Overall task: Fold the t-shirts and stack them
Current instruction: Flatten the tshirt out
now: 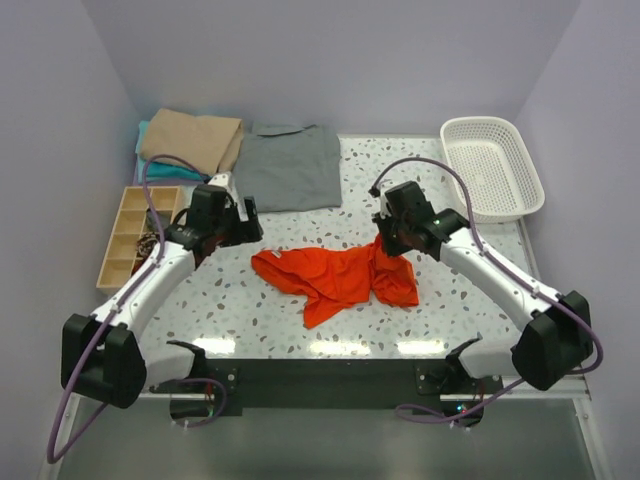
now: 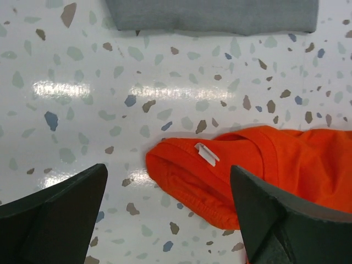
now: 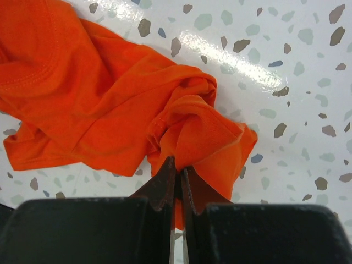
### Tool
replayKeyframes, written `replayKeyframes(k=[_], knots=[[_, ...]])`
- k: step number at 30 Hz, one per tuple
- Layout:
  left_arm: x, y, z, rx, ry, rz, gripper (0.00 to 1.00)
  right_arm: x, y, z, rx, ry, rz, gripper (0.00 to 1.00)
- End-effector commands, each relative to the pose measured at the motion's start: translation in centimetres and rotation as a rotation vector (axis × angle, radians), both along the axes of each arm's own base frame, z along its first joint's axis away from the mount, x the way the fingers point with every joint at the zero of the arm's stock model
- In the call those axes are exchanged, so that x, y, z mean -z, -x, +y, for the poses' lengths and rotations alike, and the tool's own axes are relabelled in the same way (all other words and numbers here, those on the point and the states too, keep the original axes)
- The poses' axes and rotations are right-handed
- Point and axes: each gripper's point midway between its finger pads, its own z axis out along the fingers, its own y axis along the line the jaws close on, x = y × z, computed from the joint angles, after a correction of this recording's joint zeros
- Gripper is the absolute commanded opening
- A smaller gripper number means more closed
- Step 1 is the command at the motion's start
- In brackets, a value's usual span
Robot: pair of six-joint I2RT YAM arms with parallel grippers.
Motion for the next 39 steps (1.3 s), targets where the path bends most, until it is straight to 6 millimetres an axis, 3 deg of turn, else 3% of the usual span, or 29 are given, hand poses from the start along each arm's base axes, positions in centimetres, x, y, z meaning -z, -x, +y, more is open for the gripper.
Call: replayKeyframes(k=[1, 3, 4, 9, 13, 16, 20, 27, 34, 39], knots=[[-5.2, -1.6, -4.0, 0.180, 0.136, -0.203, 1.00, -1.8, -3.1, 1.0, 0.002, -0.003, -0.098, 0.00], [-5.1, 0.3, -6.7, 0.293, 0.196, -0.196, 1.00, -1.7, -3.7, 1.3, 0.005, -0.003, -0.104, 0.00], [-4.2, 1.3, -7.5, 0.328, 0.206, -0.166, 0.99, -1.9, -3.9, 1.4, 0.009, -0.007, -0.107, 0.00], [-2.0, 6.8, -13.2, 0.527, 0.334, -0.055, 0.86, -2.3, -4.9, 1.6, 0.025, -0.001, -0.125, 0.00], [1.2, 9.8, -14.1, 0.550, 0.346, 0.023, 0.85, -2.4, -5.3, 1.6, 0.031, 0.006, -0.130, 0.00], [2.9, 10.7, -14.1, 0.529, 0.334, 0.047, 0.84, -2.4, -5.3, 1.7, 0.031, 0.000, -0.126, 0.00], [4.4, 9.8, -13.7, 0.458, 0.277, 0.030, 0.83, -2.0, -5.1, 1.8, 0.027, -0.006, -0.114, 0.00], [3.3, 6.3, -13.4, 0.374, 0.211, -0.071, 0.83, -1.4, -4.8, 2.1, 0.017, -0.017, -0.090, 0.01], [5.3, 5.5, -12.9, 0.371, 0.134, -0.048, 0.80, -1.1, -4.7, 2.0, 0.014, -0.012, -0.089, 0.02], [5.0, 4.9, -13.6, 0.386, 0.146, -0.072, 0.70, -0.9, -4.7, 2.1, 0.017, -0.007, -0.083, 0.02]])
